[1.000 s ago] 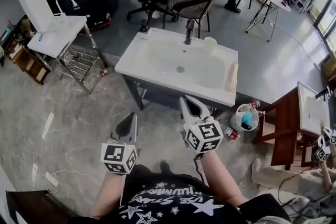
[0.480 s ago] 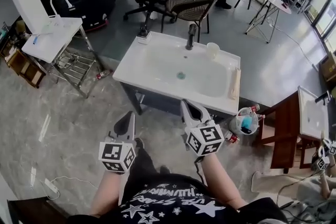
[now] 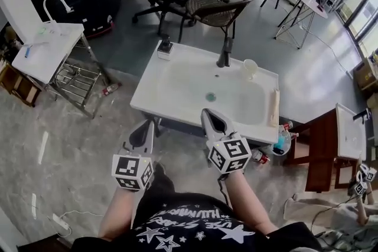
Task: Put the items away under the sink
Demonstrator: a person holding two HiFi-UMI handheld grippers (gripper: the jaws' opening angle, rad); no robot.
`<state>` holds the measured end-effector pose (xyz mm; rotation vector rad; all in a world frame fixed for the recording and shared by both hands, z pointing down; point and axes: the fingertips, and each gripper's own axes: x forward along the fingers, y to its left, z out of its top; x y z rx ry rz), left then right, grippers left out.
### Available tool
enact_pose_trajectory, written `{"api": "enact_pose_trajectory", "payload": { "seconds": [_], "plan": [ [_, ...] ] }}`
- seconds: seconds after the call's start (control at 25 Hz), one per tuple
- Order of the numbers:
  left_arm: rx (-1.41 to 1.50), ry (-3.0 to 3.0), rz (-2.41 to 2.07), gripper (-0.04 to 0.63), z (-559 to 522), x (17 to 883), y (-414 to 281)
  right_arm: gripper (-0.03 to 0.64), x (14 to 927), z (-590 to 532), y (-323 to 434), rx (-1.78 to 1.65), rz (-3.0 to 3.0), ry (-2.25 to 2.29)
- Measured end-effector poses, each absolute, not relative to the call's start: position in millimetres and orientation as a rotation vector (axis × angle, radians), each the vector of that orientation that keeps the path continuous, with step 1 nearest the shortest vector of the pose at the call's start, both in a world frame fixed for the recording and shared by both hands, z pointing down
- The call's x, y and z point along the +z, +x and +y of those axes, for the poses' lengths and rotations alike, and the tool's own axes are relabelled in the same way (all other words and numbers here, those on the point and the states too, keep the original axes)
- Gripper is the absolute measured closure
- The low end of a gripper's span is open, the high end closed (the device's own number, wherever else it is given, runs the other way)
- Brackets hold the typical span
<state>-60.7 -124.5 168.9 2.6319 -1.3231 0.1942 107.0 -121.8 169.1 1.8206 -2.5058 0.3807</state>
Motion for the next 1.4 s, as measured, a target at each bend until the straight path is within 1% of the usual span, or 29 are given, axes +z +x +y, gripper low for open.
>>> {"api": "enact_pose_trajectory", "payload": {
  "seconds": [0.48, 0.8, 1.28, 1.4],
  "plan": [
    [0.194, 2.706, -1.125, 0.586, -226, 182, -98, 0.612, 188, -229, 55, 0.462, -2.414, 1.838],
    [0.139, 2.724, -1.016, 0.586, -268, 189, -113, 0.612, 194, -261, 40, 0.481, -2.363, 1.907],
    [0.171, 2.706, -1.11, 0.586, -303, 196, -129, 0.607, 197, -293, 32, 0.469, -2.377, 1.844],
    [0.181, 2.702, -1.146, 0.586, -315, 195, -128, 0.586, 200, -313, 37, 0.467, -2.39, 1.839]
  ]
}}
